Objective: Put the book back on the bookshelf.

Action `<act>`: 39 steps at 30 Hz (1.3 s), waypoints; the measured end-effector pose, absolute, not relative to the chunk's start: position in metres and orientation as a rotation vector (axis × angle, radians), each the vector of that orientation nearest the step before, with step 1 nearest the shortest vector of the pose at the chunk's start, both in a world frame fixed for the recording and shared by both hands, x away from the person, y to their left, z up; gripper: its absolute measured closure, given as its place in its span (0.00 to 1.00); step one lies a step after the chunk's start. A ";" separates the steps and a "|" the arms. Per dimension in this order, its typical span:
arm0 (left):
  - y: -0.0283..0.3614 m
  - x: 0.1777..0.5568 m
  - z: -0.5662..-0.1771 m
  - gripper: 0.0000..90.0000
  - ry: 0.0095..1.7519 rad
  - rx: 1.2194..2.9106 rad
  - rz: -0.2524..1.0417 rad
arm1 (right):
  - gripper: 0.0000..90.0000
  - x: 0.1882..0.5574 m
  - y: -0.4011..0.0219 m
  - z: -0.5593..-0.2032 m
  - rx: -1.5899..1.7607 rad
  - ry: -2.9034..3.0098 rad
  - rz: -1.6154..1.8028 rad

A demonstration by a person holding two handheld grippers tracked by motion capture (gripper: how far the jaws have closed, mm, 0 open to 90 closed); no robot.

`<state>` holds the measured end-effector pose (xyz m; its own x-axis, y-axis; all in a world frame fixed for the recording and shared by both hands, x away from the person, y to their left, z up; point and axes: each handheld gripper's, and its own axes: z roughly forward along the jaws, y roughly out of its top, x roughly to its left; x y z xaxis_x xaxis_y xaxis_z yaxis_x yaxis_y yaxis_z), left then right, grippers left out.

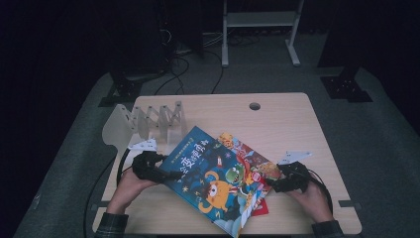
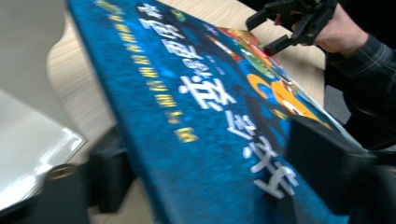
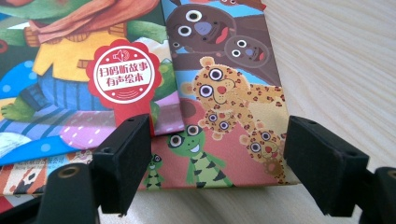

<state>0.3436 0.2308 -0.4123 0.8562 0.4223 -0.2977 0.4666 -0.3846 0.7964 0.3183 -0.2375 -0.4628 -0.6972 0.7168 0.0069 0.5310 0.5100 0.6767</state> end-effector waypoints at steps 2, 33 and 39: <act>0.232 0.344 -0.412 0.34 0.658 2.018 -0.068 | 0.25 0.318 -0.237 -0.463 1.043 2.480 0.967; 0.231 0.376 -0.311 0.65 0.641 2.083 0.024 | 0.27 0.304 -0.176 -0.462 0.853 2.550 1.036; 0.223 0.379 -0.285 0.70 0.623 2.117 0.023 | 0.27 0.306 -0.165 -0.462 0.826 2.559 1.051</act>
